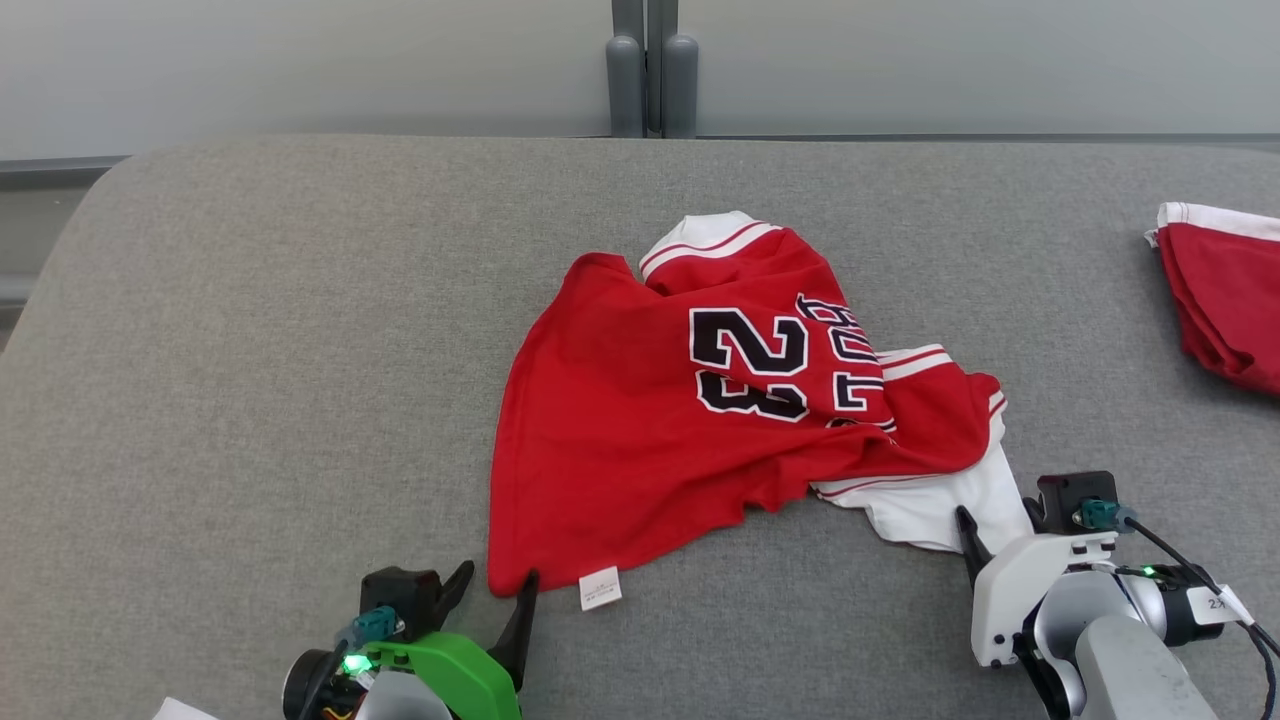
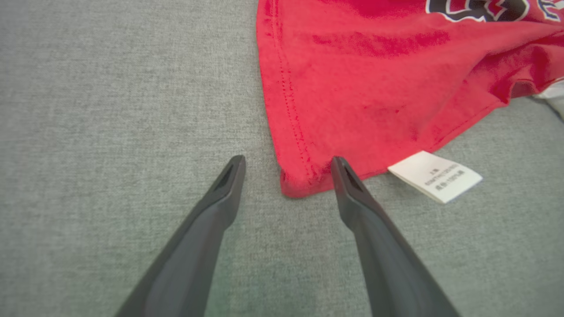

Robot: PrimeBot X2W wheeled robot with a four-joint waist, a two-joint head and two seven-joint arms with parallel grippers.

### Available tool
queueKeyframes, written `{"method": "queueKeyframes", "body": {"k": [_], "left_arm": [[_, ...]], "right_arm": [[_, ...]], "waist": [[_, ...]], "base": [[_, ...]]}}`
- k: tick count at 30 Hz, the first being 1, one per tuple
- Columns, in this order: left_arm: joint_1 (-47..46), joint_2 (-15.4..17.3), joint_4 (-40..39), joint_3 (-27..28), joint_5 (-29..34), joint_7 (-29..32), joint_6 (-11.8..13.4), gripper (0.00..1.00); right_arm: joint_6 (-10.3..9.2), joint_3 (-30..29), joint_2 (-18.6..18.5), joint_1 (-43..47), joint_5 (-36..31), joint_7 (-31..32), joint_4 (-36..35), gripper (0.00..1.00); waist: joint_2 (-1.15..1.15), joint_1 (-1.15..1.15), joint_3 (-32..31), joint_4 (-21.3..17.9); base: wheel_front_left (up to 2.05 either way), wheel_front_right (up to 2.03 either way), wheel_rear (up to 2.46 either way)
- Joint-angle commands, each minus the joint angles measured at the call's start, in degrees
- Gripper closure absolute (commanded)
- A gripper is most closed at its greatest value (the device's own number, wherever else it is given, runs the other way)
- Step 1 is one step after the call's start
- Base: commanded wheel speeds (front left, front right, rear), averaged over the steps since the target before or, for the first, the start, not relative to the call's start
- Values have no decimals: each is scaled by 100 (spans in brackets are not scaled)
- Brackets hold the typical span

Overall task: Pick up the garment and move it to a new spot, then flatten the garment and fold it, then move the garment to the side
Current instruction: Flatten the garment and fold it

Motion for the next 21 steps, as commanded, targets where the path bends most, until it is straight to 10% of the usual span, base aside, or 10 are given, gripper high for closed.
{"method": "queueKeyframes", "body": {"k": [1, 9, 10, 11, 12, 21], "left_arm": [[-135, 52, 37, -68, -85, -46, 9, 0], [-370, 82, 610, -352, -354, -94, 9, 0], [-390, 73, 690, -370, -437, -125, 9, 40], [-420, 65, 745, -399, -460, -138, 9, 71], [-448, 61, 793, -487, -498, -158, 8, 100], [-175, 330, -367, -718, -1904, -355, 7, 100]], "right_arm": [[-2, 25, 1, 141, 26, 105, 162, 0], [-2, 212, 49, 124, 105, 178, 301, 0], [2, 339, 72, 106, 180, 241, 366, 0], [10, 440, 97, 84, 208, 271, 419, 13], [21, 499, 118, 30, 304, 219, 450, 93], [-1, 699, -63, 0, 2375, 171, -957, 100]], "waist": [[0, 0, 29, -36], [0, 0, 96, -155], [0, 0, 104, -185], [0, 0, 110, -203], [0, 0, 115, -221], [0, 0, -47, -363]], "base": [[0, 0, 0], [0, 0, 0], [0, 0, 0], [0, 0, 0], [0, 0, 0], [0, 0, 0]]}}
